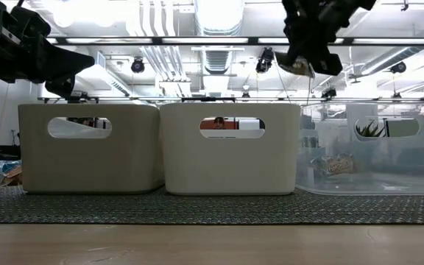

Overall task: Pick and place Granola Bars by type
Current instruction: Put the yellow granola bar into the transparent bin

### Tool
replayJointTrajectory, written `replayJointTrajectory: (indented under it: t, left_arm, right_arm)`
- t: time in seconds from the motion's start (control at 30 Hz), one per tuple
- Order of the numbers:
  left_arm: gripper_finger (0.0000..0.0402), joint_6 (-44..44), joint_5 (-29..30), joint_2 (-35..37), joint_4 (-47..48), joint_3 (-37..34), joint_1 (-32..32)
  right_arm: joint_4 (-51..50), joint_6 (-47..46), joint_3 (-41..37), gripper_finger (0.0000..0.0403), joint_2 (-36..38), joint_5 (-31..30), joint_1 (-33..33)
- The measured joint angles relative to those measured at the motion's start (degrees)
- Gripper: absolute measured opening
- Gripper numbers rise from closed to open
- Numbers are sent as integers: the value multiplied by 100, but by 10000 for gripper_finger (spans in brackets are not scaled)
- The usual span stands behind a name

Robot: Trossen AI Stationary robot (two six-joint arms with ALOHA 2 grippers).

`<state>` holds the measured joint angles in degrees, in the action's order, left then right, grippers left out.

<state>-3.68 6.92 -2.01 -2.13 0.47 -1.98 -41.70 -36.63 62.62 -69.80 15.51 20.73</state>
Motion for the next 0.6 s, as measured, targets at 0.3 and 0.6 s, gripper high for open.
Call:
replayJointTrajectory:
  t: [0.3, 0.6]
  left_arm:
    - [0, 1, -1, 1, 0, -1, 0]
    - [0, 2, 0, -1, 0, 0, 0]
  right_arm:
    - [-92, 432, -80, 63, -99, 375, -468]
    - [-524, 1205, -87, 63, -565, 574, -859]
